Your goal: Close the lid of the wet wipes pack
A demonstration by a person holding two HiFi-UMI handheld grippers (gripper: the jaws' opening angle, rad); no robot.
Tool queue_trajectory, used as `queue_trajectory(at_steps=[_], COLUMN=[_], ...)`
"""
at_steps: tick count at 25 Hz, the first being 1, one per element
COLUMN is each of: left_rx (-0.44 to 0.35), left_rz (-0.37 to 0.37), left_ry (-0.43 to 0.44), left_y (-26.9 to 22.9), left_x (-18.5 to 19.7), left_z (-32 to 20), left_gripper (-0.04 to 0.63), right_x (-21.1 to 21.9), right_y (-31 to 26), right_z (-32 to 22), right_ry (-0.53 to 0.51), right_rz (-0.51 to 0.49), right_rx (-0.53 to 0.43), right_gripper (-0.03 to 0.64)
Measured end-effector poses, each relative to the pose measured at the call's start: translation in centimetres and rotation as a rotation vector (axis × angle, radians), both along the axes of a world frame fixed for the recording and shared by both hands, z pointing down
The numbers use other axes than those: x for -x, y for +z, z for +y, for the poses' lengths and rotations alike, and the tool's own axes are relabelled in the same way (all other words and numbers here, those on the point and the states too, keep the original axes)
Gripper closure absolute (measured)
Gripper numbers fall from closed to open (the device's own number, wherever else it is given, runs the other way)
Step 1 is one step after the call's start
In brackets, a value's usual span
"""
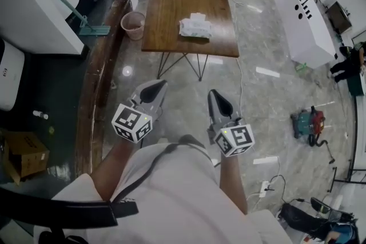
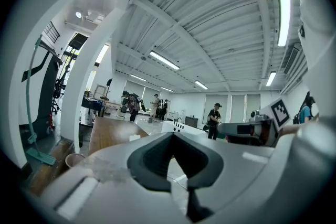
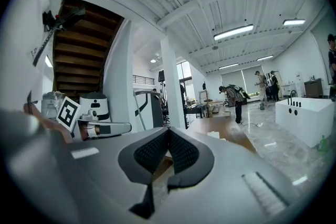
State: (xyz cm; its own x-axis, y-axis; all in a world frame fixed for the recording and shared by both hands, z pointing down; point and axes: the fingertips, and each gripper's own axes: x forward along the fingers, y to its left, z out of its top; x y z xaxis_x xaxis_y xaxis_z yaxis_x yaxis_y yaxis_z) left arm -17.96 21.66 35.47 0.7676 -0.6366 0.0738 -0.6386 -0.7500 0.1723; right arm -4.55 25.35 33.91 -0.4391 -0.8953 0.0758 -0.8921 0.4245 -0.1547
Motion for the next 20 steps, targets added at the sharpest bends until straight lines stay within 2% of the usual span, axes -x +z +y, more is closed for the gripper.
queue_trajectory(at_steps=[11, 20], left_rx=[0.019, 0.021], left_rz=[-0.005, -0.022], left_ry=[-0.045, -0.105], left_y=[1.3, 1.8], left_x=[1.1, -1.7], left_z=[-2.7, -10.5], left_gripper=[0.592, 0.594], right_x=[0.7, -1.1], right_y=[1.2, 2.1], right_z=[-3.6, -12.9], right_ry=[-0.039, -0.128], right_rz=[-0.011, -0.023], right_rx=[0.012, 0.020], right_gripper=[0.607, 0.607])
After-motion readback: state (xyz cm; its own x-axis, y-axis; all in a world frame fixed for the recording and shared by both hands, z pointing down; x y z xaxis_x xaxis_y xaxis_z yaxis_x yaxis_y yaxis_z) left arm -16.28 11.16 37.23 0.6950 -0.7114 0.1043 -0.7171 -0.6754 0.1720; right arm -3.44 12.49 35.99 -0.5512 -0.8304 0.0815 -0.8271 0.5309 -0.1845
